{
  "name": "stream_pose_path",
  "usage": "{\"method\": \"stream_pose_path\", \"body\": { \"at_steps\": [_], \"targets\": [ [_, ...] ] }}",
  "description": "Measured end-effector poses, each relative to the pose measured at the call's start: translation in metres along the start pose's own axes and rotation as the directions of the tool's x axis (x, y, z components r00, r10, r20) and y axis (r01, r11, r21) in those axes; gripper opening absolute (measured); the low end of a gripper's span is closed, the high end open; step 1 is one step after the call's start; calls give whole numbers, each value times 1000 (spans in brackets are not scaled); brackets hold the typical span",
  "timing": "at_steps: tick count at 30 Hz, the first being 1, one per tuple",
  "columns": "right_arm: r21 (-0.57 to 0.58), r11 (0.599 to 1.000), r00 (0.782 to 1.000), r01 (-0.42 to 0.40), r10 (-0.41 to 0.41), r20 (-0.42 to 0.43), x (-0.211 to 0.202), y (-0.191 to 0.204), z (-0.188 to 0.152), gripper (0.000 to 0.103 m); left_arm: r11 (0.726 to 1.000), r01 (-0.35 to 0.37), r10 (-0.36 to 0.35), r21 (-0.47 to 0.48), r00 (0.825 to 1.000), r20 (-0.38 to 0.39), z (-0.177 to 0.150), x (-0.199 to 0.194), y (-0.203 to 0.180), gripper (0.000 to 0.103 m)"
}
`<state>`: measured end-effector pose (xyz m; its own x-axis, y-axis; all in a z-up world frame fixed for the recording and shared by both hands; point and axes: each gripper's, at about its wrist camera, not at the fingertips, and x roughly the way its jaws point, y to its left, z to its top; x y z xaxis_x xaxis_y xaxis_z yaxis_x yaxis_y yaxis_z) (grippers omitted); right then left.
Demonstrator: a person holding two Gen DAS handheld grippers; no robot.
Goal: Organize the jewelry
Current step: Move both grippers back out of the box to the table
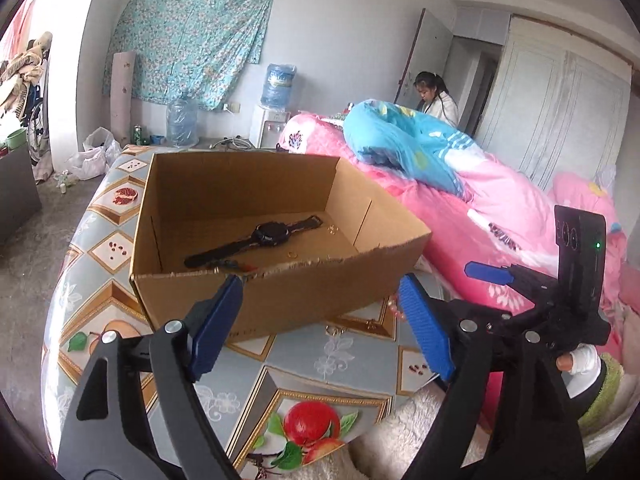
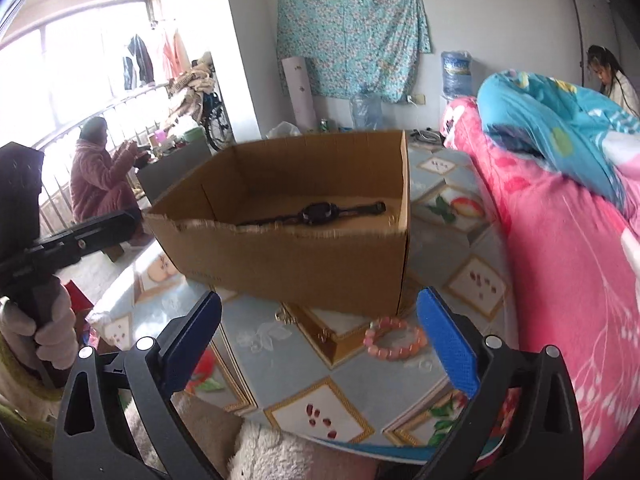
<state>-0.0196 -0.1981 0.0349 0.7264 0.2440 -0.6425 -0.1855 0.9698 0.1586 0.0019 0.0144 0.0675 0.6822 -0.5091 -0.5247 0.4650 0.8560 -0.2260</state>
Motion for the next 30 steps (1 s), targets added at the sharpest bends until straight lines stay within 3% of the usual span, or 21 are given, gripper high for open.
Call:
{"method": "stream_pose_path", "body": {
  "at_steps": [5, 8, 11, 15, 21, 30],
  "targets": [
    [-64, 993, 992, 103, -108, -70, 41, 18, -49, 95, 993, -97, 102, 66, 992, -74, -29, 26, -12, 77],
    [-19, 991, 987, 131, -132, -95, 57, 16, -59, 96, 991, -113, 119, 73, 989, -87, -36, 39, -14, 77],
    [-31, 986, 984, 162, -164, -66, 58, 20, -61, 96, 986, -138, 146, 95, 986, -85, -39, 49, -17, 77],
    [-25, 988, 987, 153, -154, -43, 54, 18, -66, 97, 987, -115, 126, 114, 987, -99, -43, 62, -24, 77],
    [-26, 990, 991, 135, -136, -14, 48, 16, -73, 97, 982, -41, 71, 185, 984, -160, -46, 93, -41, 44],
    [-40, 991, 991, 131, -131, 4, 46, 19, -76, 97, 969, 18, 49, 245, 964, -262, -48, 135, -52, 24]
  ]
}}
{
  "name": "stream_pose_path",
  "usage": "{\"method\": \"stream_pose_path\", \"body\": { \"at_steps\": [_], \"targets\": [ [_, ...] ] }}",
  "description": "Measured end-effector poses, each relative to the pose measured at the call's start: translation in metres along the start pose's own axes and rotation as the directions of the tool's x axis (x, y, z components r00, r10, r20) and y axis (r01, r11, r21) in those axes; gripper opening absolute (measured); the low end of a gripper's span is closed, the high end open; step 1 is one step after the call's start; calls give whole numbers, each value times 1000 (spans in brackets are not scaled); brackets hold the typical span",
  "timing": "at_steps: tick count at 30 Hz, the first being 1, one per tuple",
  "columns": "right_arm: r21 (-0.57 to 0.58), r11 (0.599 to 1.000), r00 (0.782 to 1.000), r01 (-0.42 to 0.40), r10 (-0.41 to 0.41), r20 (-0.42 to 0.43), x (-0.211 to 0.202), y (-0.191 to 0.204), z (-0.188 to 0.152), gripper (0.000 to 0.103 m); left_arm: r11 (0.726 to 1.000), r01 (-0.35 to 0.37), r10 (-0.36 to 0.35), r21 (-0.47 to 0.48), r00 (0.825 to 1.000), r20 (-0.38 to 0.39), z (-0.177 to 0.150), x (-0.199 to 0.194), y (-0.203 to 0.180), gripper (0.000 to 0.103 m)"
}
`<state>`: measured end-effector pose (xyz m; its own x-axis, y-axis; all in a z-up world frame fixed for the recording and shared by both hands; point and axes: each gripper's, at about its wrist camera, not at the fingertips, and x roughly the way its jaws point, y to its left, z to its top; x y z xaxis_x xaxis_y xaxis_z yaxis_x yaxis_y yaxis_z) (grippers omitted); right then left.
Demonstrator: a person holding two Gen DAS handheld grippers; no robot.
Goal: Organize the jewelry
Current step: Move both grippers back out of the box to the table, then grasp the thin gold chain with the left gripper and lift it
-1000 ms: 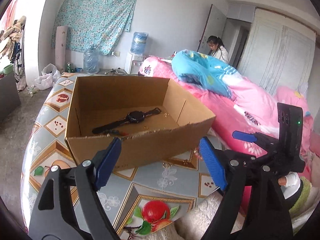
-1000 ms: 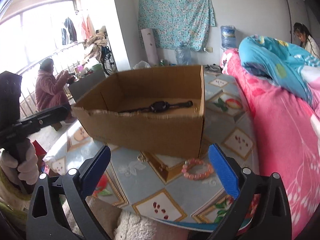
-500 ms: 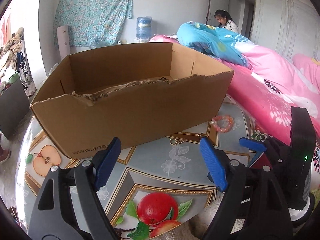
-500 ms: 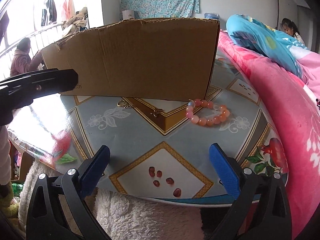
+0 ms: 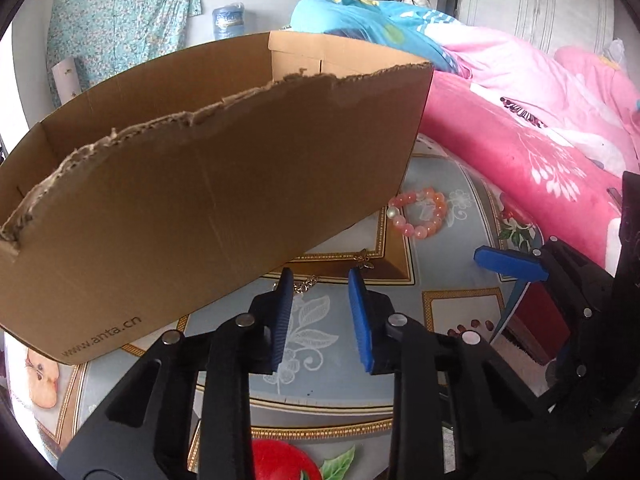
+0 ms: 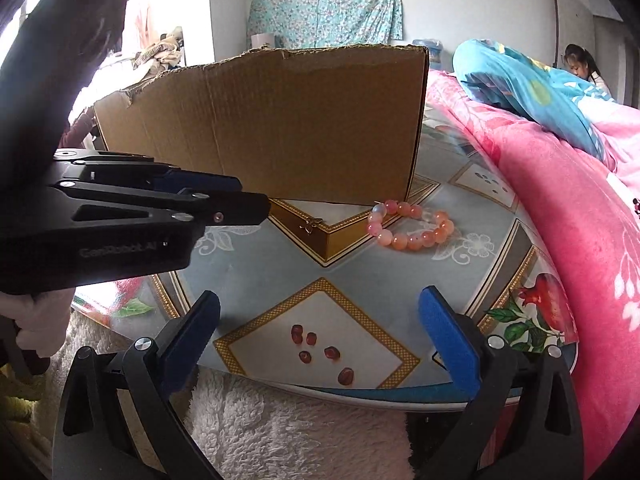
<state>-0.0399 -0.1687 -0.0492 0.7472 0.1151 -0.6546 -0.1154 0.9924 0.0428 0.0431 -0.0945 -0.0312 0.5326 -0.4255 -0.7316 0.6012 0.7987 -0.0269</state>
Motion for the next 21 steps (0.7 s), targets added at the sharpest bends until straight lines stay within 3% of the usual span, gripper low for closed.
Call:
{"method": "stream_pose_path", "body": {
  "at_steps": [2, 11, 21],
  "targets": [
    [-2, 1000, 1000, -3, 3, 2, 0, 0, -1, 97, 1000, 5, -5, 3, 1000, -9, 1, 5, 0, 19],
    [-5, 1000, 1000, -4, 4, 4, 0, 1, 0, 97, 1000, 14, -13, 26, 999, -35, 5, 14, 2, 15],
    [-7, 1000, 1000, 2, -2, 3, 0, 1, 0, 97, 998, 64, -66, -21, 994, -92, -12, -6, 14, 14]
  ]
}}
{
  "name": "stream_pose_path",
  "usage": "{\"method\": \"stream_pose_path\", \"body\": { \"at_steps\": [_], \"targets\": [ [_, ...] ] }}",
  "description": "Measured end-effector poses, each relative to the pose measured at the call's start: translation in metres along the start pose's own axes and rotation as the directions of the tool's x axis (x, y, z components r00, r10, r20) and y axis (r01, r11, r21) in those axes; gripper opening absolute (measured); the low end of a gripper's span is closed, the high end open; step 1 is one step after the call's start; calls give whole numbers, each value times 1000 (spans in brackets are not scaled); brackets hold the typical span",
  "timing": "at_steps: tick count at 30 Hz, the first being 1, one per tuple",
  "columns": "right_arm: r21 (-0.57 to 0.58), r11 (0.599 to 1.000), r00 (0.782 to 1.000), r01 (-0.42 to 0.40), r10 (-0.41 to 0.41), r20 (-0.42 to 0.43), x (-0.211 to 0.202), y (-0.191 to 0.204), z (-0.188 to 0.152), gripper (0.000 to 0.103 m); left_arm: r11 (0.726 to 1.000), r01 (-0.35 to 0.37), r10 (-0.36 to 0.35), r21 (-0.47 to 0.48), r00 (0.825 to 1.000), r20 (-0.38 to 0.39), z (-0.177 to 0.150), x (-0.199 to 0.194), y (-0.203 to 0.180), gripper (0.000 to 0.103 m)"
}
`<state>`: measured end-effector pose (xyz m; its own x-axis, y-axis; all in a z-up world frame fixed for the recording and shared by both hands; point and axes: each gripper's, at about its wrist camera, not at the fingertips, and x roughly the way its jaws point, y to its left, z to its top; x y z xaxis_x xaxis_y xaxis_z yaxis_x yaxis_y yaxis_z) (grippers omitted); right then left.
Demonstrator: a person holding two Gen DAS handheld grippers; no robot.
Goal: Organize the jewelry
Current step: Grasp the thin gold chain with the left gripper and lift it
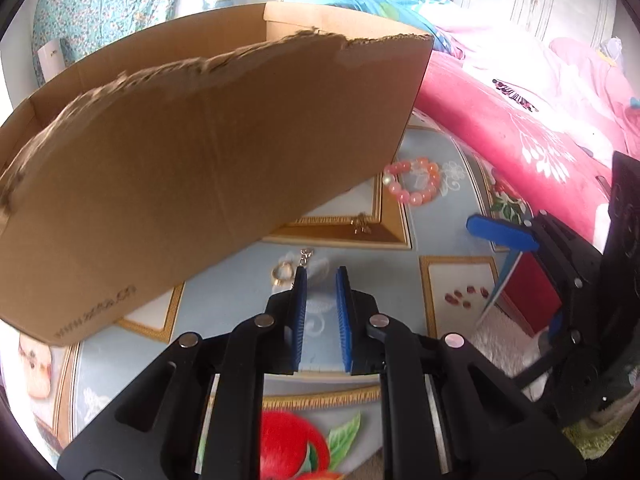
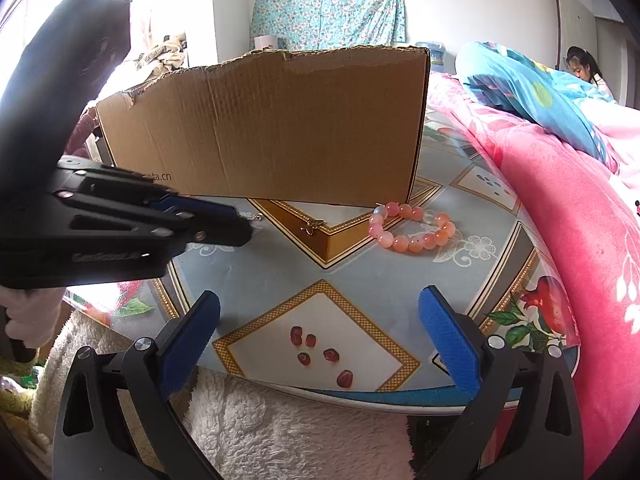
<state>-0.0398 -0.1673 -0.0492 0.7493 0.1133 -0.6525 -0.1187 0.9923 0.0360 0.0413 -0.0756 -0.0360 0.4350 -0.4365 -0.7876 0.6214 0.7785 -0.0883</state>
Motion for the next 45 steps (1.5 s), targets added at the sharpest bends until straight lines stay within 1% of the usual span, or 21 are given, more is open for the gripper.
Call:
{"method": "stream_pose_path", "body": {
  "at_steps": [7, 15, 18, 20, 23, 27, 31, 34, 37, 40, 45],
  "targets": [
    [-1, 1000, 1000, 1, -1, 0, 1, -1, 0, 97, 999, -17, 17, -42, 1000, -16, -21, -18, 7, 14],
    [0, 1000, 1000, 0, 0, 0, 1, 0, 0, 97, 997, -45, 44, -62, 999, -32, -35, -34, 14, 14],
    [-1, 1000, 1000, 0, 0, 0, 1, 0, 0, 97, 995, -65, 63, -77, 998, -28, -39, -37, 17, 14],
    [-1, 1000, 1000, 1, -1, 0, 1, 0, 0, 97, 994, -64, 63, -89, 998, -10, -41, -41, 18, 14],
    [-2, 1000, 1000, 1, -1, 0, 2, -1, 0, 97, 993, -62, 66, -99, 997, 37, -37, -45, 18, 14],
    [-1, 1000, 1000, 5, -5, 0, 1, 0, 0, 97, 995, -66, 73, -79, 993, 90, -21, -40, 12, 14],
    [-1, 1000, 1000, 6, -6, 0, 1, 1, 0, 97, 995, -95, 97, -33, 992, 74, -4, -22, 3, 14],
    [-1, 1000, 1000, 6, -6, 1, 1, 1, 0, 97, 993, -114, 114, -16, 992, 57, 3, -11, 2, 14],
    [-1, 1000, 1000, 5, -5, 1, 1, 1, 0, 97, 993, -120, 121, -6, 992, 34, 6, -3, 2, 14],
    [-2, 1000, 1000, 5, -5, 1, 1, 1, 0, 97, 990, -138, 138, 12, 990, 35, 6, 0, -3, 14],
    [-2, 1000, 1000, 5, -5, 1, 1, 1, -1, 97, 988, -152, 152, 9, 988, 34, 9, 4, -7, 14]
  ]
}}
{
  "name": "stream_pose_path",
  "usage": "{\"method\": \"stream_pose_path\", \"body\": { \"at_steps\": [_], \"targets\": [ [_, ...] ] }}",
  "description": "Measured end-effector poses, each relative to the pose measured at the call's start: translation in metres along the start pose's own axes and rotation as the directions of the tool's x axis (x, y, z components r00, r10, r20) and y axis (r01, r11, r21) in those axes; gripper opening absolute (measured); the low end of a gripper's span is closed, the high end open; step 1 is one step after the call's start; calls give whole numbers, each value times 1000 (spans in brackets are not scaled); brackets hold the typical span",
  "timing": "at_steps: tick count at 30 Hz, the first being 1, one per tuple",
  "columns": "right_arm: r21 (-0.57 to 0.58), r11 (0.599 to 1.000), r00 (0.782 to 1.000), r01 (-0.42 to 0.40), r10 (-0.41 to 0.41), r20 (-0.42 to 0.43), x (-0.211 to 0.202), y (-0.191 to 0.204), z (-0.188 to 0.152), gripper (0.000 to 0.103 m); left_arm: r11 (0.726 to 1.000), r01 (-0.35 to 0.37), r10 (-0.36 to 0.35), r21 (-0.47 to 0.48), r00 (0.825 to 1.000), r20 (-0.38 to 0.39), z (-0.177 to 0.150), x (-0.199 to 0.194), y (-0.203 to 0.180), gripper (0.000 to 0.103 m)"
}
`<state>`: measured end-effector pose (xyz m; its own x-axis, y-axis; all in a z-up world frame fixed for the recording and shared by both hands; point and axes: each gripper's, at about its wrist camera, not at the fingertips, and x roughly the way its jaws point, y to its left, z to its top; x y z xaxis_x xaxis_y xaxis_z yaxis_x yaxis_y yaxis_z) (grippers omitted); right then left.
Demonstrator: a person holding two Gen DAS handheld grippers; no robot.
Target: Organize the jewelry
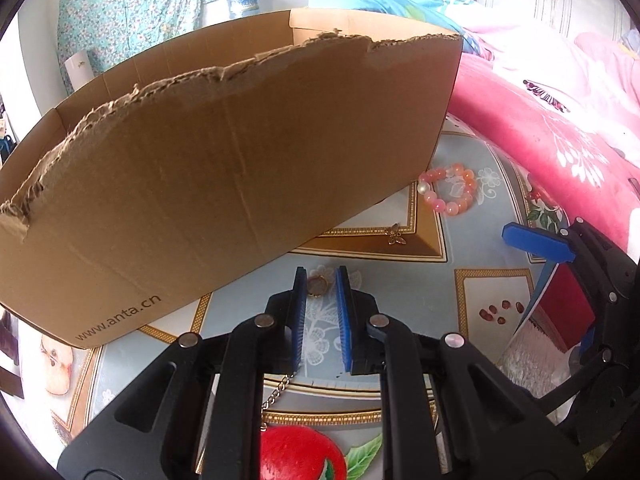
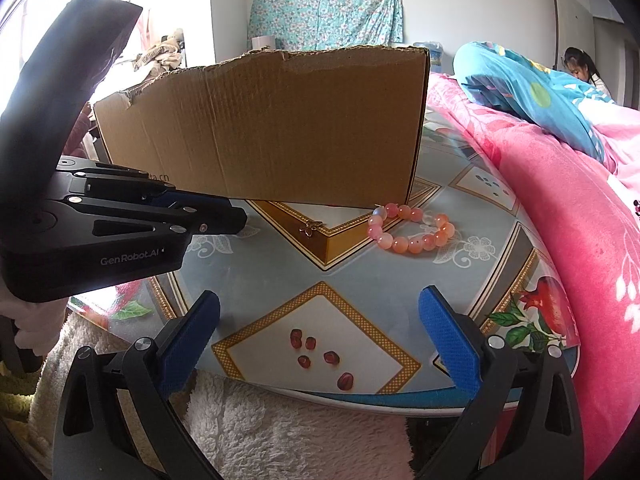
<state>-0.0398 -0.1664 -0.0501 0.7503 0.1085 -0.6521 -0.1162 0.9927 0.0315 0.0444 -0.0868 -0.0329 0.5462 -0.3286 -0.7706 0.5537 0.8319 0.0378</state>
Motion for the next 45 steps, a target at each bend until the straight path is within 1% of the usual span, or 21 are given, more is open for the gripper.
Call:
{"method": "stream_pose_path", "body": {
  "at_steps": [3, 8, 14, 19, 23, 28, 37, 39, 42, 44, 45],
  "targets": [
    [-1, 1000, 1000, -1, 1, 1, 0, 0, 0, 97, 1000, -8, 8, 16, 1000, 1, 0, 1, -5, 10],
    [-1, 1000, 1000, -1, 1, 1, 0, 0, 0, 97, 999, -32, 32, 43, 999, 6, -1, 0, -8, 9],
    [-2, 1000, 1000, -1, 1, 1, 0, 0, 0, 97, 999, -25, 24, 36, 1000, 7, -2, -1, -7, 9],
    [-2, 1000, 1000, -2, 2, 1, 0, 0, 0, 97, 1000, -22, 22, 21, 1000, 8, -4, -5, -3, 5],
    [-3, 1000, 1000, -1, 1, -3, 1, 1, 0, 97, 1000, -22, 22, -9, 1000, 17, -7, -14, 5, 5],
    [-8, 1000, 1000, 0, 0, -22, 2, 2, 3, 97, 997, -38, 40, -62, 999, 36, -14, -32, 21, 5],
    [1, 1000, 999, 15, -15, -31, 1, 3, 4, 97, 984, -75, 83, -161, 996, 40, -35, -54, 51, 5],
    [2, 1000, 999, 13, -12, -30, 0, 4, 2, 97, 980, -69, 79, -189, 996, 46, -40, -58, 57, 5],
    [3, 1000, 999, 18, -18, -40, -1, 6, 2, 97, 974, -36, 52, -225, 997, 64, -50, -63, 63, 5],
    [-2, 1000, 998, 23, -23, -50, -2, 6, 6, 97, 972, -14, 33, -235, 997, 74, -58, -67, 64, 6],
    [-1, 1000, 999, 24, -24, -43, -3, 6, 9, 97, 972, -8, 27, -234, 997, 78, -61, -69, 63, 6]
  ]
}}
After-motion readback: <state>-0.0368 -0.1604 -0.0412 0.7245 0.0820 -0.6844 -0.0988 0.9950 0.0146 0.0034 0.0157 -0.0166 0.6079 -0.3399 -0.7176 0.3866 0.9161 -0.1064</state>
